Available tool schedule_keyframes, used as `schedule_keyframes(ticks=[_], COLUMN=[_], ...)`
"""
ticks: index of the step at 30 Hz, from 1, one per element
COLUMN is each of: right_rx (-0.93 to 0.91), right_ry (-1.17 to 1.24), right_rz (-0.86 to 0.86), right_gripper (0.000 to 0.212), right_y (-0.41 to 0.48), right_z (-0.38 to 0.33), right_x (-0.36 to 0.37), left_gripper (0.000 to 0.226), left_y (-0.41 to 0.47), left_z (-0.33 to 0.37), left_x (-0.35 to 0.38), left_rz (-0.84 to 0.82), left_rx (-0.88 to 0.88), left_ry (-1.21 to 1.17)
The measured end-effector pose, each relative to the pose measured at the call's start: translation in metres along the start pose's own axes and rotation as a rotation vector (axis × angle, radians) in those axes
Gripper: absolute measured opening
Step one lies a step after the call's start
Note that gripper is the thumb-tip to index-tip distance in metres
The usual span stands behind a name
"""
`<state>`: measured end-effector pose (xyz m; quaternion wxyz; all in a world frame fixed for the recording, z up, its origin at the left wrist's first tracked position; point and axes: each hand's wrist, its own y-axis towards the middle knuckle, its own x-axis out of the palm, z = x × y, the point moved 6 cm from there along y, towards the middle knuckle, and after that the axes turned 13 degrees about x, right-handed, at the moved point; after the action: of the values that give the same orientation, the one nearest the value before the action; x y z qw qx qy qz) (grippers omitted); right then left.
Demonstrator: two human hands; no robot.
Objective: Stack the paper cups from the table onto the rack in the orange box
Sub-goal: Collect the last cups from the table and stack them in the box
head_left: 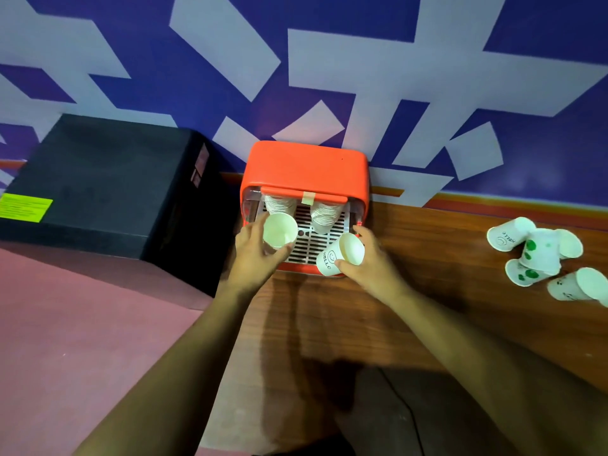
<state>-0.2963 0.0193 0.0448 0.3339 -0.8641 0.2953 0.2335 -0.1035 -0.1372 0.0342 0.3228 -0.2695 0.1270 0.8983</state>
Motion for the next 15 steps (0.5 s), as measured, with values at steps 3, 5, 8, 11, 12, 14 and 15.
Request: schedule_keyframes(ticks=[3, 5, 8, 11, 12, 14, 15], right_rx=[0.031, 0.023, 0.018, -0.022, -0.032, -0.048, -0.057], right_ry=[-0.018, -0.046, -0.051, -0.025, -0.01, 0.012, 0.007], right_rz=[0.008, 0.03, 0.04, 0.029, 0.016, 0.006, 0.01], right_gripper=[0.075, 0.071, 0.073, 0.076, 0.079, 0.083, 0.082], right_y=[0.005, 0.01, 0.014, 0.018, 0.019, 0.022, 0.024], right_z=[0.006, 0.01, 0.012, 0.009, 0.008, 0.007, 0.007], right_x=[0.0, 0.0, -0.001, -0.001, 0.0, 0.001, 0.002], left_gripper=[0.074, 0.079, 0.074, 0.032, 0.021, 0.01, 0.013], left_y=[0.001, 0.0, -0.013, -0.03, -0.032, -0.032, -0.03], left_z=[-0.002, -0.001, 0.008, 0.032, 0.039, 0.04, 0.037], left_x=[-0.001, -0.001, -0.008, -0.002, 0.009, 0.036, 0.048], left_rz=[0.027, 0.035, 0.165, 0.228, 0.152, -0.036, -0.091], left_rx=[-0.036, -0.047, -0.005, 0.167, 0.197, 0.194, 0.172], left_ry=[-0.046, -0.06, -0.016, 0.03, 0.006, -0.047, -0.082])
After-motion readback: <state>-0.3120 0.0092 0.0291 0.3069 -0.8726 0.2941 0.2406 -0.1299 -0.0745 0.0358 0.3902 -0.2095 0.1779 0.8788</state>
